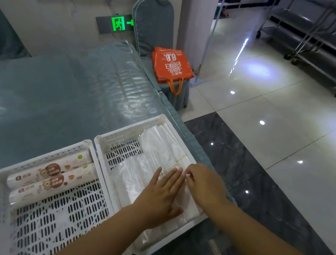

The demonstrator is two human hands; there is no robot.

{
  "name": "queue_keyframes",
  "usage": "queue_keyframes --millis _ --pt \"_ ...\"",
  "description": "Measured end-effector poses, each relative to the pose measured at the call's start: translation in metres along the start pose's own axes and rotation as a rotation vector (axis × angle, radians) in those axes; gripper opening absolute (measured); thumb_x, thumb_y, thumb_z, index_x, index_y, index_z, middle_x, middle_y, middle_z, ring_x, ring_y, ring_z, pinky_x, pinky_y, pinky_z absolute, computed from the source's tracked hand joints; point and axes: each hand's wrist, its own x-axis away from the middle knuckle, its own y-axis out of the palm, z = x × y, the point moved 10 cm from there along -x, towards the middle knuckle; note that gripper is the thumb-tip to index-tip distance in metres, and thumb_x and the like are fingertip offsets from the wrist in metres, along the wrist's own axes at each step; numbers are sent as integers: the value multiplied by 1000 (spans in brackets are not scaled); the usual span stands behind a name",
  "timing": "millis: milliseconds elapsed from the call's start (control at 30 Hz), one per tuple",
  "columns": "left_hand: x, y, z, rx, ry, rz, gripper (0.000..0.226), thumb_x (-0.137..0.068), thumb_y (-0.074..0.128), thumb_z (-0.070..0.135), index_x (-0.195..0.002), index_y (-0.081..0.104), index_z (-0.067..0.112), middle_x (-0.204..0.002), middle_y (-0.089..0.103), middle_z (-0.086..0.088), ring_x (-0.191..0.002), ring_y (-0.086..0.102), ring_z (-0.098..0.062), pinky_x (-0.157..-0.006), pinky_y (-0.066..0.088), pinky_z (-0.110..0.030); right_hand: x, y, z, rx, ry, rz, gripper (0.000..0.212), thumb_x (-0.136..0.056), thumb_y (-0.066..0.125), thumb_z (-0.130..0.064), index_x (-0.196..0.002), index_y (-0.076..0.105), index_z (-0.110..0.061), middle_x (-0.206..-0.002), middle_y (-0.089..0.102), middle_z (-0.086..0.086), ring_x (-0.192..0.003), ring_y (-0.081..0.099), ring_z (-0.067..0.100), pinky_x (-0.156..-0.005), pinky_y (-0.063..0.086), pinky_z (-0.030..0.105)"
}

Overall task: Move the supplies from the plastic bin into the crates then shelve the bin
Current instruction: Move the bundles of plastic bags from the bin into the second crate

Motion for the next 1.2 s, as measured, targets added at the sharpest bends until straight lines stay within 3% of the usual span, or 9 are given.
queue_keyframes --millis 67,233,367,533,733,867,967,1033,1200 --pt "-4 5 4 -17 39 -25 77 -86 13 68 -140 -27 31 -149 -30 4 -132 -38 -15 -101 -33 -45 4 -20 18 -8 23 110 19 -94 51 -26 -110 60 -22 -108 61 -3 -90 58 10 -75 42 19" --pt "-6 6 4 -11 40 -42 76 -86 12 67 -141 -24 31 -154 -24 1 -135 -35 -18 -102 -32 -47 17 -8 35 -37 60 22 14 -93 52 -32 -98 58 -20 -97 61 -2 -83 57 9 -79 49 21" --pt "-5 -11 20 -93 145 8 76 -86 27 63 -147 6 21 -153 6 -4 -143 0 -25 -110 -3 -58 24 6 25 26 29 -21 16 -97 44 -33 -96 53 -20 -93 63 -1 -79 60 13 -73 50 25" --pt "-9 4 22 -53 157 -20 73 -88 13 66 -142 -15 27 -152 -14 3 -137 -29 -16 -104 -30 -48 14 19 17 197 -5 -159 15 -97 43 -16 -110 49 -14 -105 65 5 -92 65 20 -77 49 28" --pt "-10 6 19 -73 158 -54 74 -89 14 64 -143 -18 25 -152 -17 2 -134 -32 -14 -104 -31 -45 5 9 11 368 -38 -176 15 -95 45 -17 -108 53 -15 -98 67 3 -84 66 21 -65 43 28" --pt "2 -1 10 -68 55 -2 72 -90 19 60 -147 -3 22 -155 -1 -2 -142 -14 -21 -111 -13 -53 -2 -15 6 265 -71 -17 19 -97 45 -32 -105 57 -21 -91 68 -1 -74 65 15 -65 51 24" --pt "10 11 0 -41 -5 -54 72 -87 9 64 -141 -23 30 -153 -20 1 -135 -34 -17 -105 -29 -47 -6 -12 -6 183 -84 -2 19 -96 46 -35 -103 58 -22 -90 67 -2 -67 58 10 -62 47 19" --pt "11 9 0 -23 6 -65 70 -87 8 63 -138 -28 30 -150 -25 3 -133 -37 -17 -103 -31 -45 -9 -8 -19 138 -100 -4 17 -96 46 -34 -98 59 -23 -86 67 -2 -64 53 8 -60 44 18" --pt "43 -22 -20 -10 -91 40 66 -92 24 52 -142 -8 22 -150 -11 0 -140 -18 -18 -107 -23 -48 -15 -7 -76 31 -211 42 14 -93 52 -31 -95 62 -22 -80 69 -2 -66 62 12 -60 49 21"
